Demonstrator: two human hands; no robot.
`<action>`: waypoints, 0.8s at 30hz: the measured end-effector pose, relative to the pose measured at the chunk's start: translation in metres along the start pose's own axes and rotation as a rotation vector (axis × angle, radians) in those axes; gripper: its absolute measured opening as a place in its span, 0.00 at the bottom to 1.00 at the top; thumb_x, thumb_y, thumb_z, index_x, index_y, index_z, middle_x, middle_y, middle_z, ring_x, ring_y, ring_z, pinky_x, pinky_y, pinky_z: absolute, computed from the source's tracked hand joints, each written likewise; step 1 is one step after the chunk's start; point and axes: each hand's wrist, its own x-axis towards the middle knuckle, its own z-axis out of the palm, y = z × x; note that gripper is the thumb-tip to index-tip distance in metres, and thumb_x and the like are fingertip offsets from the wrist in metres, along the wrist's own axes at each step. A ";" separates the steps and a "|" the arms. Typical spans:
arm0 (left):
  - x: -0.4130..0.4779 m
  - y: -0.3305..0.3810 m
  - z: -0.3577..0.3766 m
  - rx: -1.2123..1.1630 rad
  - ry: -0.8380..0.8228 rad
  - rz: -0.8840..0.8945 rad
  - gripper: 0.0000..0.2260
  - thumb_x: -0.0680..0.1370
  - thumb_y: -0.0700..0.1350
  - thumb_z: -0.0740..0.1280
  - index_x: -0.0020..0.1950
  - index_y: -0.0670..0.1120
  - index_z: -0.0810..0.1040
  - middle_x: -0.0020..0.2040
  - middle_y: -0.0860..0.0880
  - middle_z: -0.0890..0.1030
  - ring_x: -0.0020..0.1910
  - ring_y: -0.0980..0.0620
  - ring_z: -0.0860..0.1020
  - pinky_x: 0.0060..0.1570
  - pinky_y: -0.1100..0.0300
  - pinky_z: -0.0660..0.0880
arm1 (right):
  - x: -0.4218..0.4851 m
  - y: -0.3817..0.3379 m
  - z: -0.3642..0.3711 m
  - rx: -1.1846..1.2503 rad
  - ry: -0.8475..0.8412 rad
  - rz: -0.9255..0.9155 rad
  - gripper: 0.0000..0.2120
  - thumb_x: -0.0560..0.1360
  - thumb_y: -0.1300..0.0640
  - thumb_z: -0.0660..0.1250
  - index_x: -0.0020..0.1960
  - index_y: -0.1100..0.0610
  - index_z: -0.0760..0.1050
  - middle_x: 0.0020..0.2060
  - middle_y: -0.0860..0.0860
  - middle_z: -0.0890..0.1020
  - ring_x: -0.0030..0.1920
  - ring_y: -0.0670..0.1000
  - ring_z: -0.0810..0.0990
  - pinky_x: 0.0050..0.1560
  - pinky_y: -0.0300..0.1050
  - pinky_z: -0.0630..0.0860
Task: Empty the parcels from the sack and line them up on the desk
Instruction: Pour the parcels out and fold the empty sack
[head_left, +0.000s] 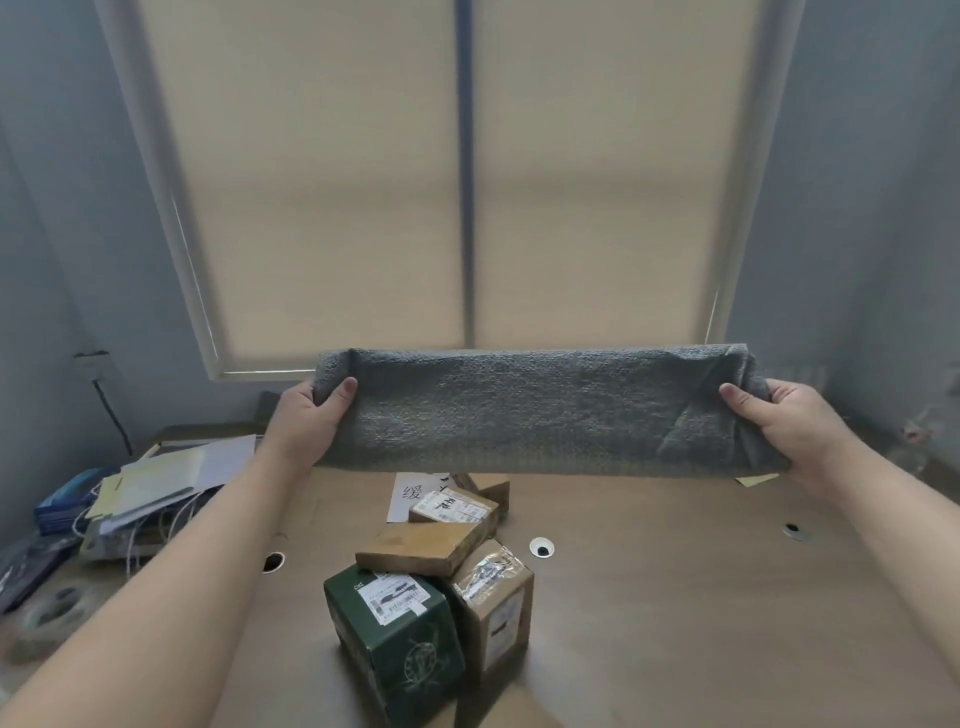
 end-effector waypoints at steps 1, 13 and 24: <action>-0.004 0.000 0.007 0.020 0.010 0.037 0.08 0.79 0.51 0.70 0.46 0.48 0.82 0.47 0.44 0.85 0.51 0.40 0.83 0.55 0.42 0.79 | 0.001 0.003 -0.007 -0.011 0.019 -0.027 0.31 0.56 0.38 0.81 0.46 0.61 0.81 0.40 0.56 0.88 0.36 0.49 0.87 0.33 0.42 0.83; 0.010 -0.007 0.087 0.071 -0.065 0.195 0.08 0.81 0.46 0.68 0.59 0.47 0.79 0.49 0.50 0.84 0.50 0.49 0.81 0.52 0.54 0.76 | -0.022 0.016 -0.068 -0.006 0.194 -0.075 0.39 0.47 0.31 0.81 0.47 0.57 0.80 0.38 0.48 0.88 0.37 0.46 0.86 0.35 0.40 0.83; 0.006 -0.016 0.157 -0.013 -0.258 0.186 0.07 0.81 0.42 0.67 0.59 0.50 0.77 0.46 0.55 0.81 0.43 0.58 0.78 0.42 0.61 0.74 | -0.071 0.032 -0.122 -0.003 0.343 -0.089 0.43 0.44 0.33 0.83 0.53 0.55 0.80 0.46 0.50 0.88 0.44 0.49 0.87 0.44 0.45 0.85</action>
